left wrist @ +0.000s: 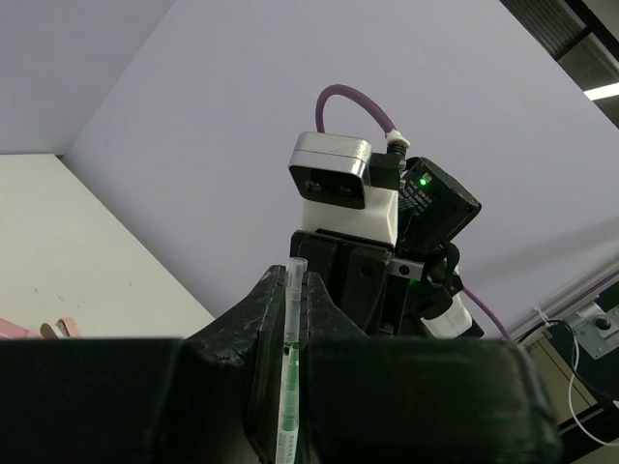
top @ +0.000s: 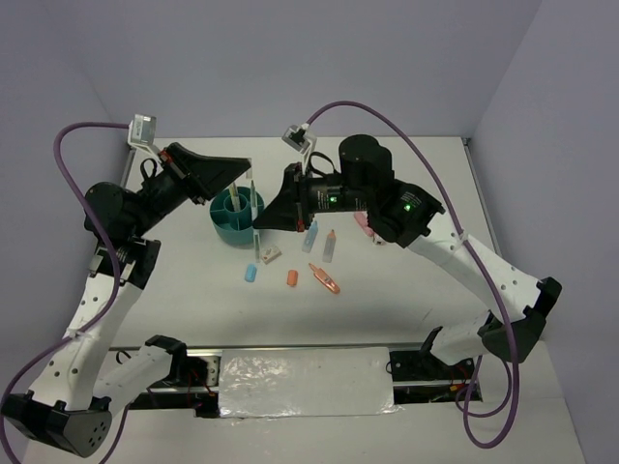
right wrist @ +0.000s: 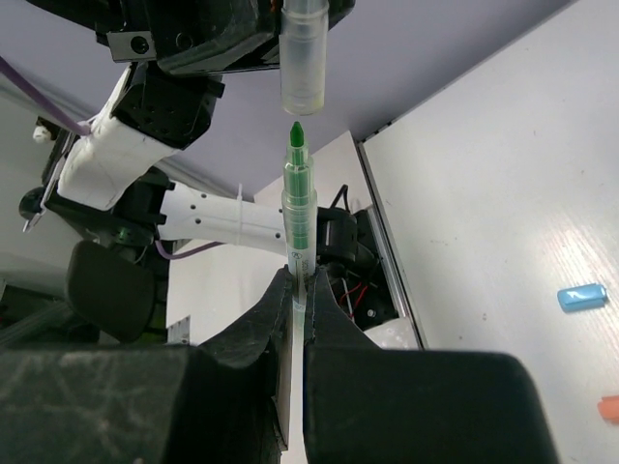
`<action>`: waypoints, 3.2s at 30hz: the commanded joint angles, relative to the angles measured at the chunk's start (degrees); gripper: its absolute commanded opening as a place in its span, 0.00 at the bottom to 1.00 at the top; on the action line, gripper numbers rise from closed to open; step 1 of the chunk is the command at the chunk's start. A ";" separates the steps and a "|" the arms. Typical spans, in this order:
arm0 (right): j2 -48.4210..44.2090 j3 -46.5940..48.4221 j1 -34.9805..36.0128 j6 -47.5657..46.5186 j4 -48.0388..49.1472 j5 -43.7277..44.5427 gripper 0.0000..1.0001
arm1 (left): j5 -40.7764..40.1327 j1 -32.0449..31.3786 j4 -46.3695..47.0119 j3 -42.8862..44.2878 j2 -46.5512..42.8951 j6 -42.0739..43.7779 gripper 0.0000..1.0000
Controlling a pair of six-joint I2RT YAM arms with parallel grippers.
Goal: Sort the stationery into containers
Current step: Close the pen cap on the pen.
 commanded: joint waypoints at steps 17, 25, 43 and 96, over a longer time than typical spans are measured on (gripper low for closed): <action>2.06 3.99 -0.73 -2.05 -0.85 -2.87 0.00 | -1.05 -0.29 3.82 1.43 2.05 1.58 0.00; 2.85 4.16 -2.05 -2.14 -1.46 -4.10 0.00 | -1.23 -0.20 2.32 2.23 1.96 2.73 0.00; 3.55 5.92 -3.55 -2.76 -2.87 -4.54 0.00 | -1.49 -0.20 1.01 2.75 2.57 3.87 0.00; 9.26 17.70 -4.07 -12.34 -11.22 -4.45 0.00 | -0.53 -0.20 -3.30 9.61 5.65 6.60 0.59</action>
